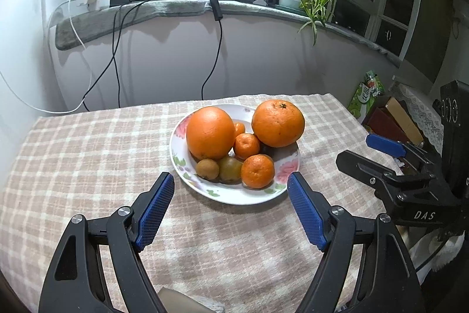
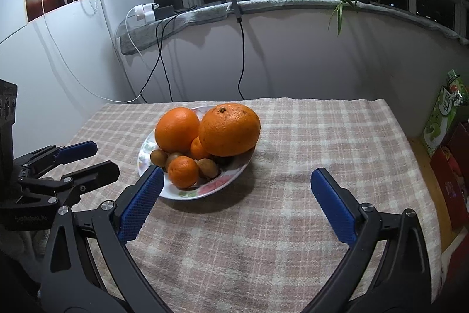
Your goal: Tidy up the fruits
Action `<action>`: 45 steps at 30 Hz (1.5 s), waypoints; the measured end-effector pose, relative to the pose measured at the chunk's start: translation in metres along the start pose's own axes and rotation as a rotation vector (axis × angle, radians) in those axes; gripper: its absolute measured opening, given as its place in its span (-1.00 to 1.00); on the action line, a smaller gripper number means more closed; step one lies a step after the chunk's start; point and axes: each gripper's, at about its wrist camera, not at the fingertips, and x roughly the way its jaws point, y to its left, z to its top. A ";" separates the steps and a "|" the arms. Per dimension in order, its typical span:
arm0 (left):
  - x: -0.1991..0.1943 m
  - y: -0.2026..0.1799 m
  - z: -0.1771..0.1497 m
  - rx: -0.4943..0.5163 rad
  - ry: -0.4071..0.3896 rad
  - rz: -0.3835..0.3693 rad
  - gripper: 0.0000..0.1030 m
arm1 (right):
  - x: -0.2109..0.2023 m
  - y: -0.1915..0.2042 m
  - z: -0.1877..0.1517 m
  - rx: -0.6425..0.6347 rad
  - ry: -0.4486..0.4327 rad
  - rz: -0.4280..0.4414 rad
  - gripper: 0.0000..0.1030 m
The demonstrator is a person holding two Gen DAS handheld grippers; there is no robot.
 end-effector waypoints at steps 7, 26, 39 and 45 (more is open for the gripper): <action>-0.001 -0.001 0.000 0.005 -0.005 0.000 0.55 | -0.002 0.003 -0.001 -0.008 -0.005 0.006 0.98; -0.005 0.001 -0.002 0.002 -0.014 -0.002 0.56 | 0.000 0.015 -0.003 -0.032 0.009 0.015 0.99; -0.006 -0.001 -0.002 0.009 -0.018 0.000 0.56 | 0.000 0.013 -0.003 -0.028 0.011 0.013 0.99; -0.006 -0.001 -0.002 0.009 -0.020 0.001 0.56 | 0.000 0.013 -0.004 -0.026 0.013 0.011 0.99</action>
